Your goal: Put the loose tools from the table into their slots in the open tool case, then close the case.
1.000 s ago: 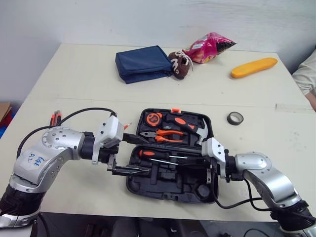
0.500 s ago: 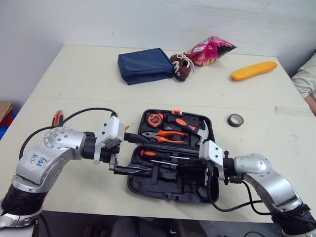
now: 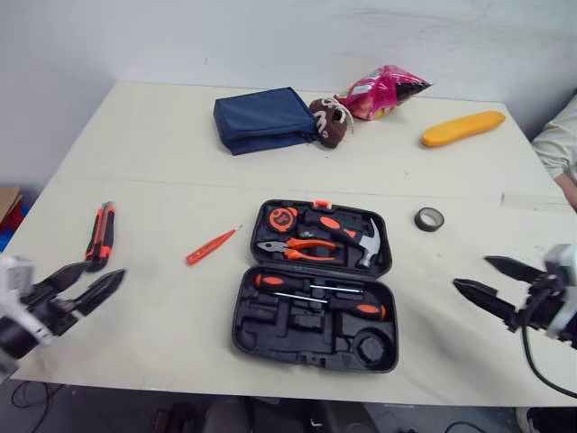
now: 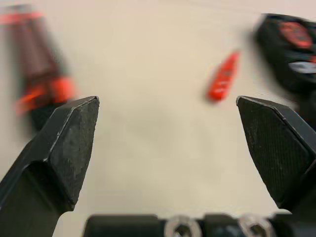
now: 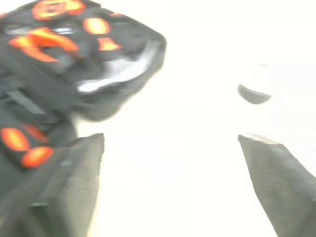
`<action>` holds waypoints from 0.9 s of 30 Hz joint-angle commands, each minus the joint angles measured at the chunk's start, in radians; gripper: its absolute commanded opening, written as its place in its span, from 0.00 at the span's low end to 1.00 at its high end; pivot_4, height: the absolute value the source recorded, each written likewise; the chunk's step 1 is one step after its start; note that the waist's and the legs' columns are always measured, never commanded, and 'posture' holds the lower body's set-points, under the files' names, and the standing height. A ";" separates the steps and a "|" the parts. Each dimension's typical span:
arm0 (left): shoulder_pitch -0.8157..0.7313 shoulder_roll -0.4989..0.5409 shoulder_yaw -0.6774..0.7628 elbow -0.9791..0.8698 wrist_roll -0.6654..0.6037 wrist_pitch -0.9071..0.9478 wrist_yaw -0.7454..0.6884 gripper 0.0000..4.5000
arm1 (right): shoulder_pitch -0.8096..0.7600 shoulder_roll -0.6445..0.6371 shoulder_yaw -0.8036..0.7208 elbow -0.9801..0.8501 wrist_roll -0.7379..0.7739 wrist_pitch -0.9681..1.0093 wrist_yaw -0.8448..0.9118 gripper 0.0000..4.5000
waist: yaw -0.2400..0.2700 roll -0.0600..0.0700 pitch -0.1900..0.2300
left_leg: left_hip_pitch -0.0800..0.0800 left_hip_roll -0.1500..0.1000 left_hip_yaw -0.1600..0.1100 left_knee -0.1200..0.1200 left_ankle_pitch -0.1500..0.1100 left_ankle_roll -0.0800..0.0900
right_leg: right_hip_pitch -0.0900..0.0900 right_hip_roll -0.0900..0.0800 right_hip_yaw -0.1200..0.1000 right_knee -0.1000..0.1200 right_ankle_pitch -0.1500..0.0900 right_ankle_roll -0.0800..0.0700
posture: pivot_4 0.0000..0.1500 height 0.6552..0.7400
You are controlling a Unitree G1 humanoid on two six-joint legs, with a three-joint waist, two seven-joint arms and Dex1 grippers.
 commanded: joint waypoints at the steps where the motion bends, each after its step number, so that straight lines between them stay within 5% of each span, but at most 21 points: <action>1: 0.039 0.019 0.116 0.098 0.040 -0.076 0.005 1.00 | 0.010 -0.044 -0.080 0.131 -0.063 -0.085 0.014 0.99 | 0.000 0.000 0.000 | 0.000 0.000 0.000 -0.001 0.000 0.000 | 0.000 0.000 0.000 -0.001 0.000 0.000 | 1.00 1.00; 7: 0.057 0.029 0.087 0.122 0.071 -0.139 -0.007 1.00 | -0.108 -0.059 -0.061 0.232 -0.058 -0.141 0.005 0.99 | -0.007 -0.001 -0.001 | 0.001 0.000 0.002 -0.006 0.000 0.000 | -0.001 0.000 0.001 -0.003 0.000 -0.002 | 1.00 1.00; 18: 0.008 0.105 -0.159 -0.057 0.046 -0.098 -0.092 1.00 | -0.164 -0.073 0.128 -0.130 0.080 0.021 0.038 0.99 | -0.007 0.001 0.000 | 0.000 0.002 0.002 -0.010 0.002 -0.005 | -0.002 0.001 0.000 -0.003 0.000 -0.002 | 1.00 1.00; 27: -0.330 0.192 -0.606 0.091 0.238 -0.161 -0.124 1.00 | -0.448 -0.118 0.397 -0.339 0.243 0.115 0.094 0.99 | -0.004 0.006 0.003 | 0.000 0.001 0.001 -0.010 0.002 -0.005 | -0.003 0.002 0.000 -0.003 0.000 -0.002 | 1.00 1.00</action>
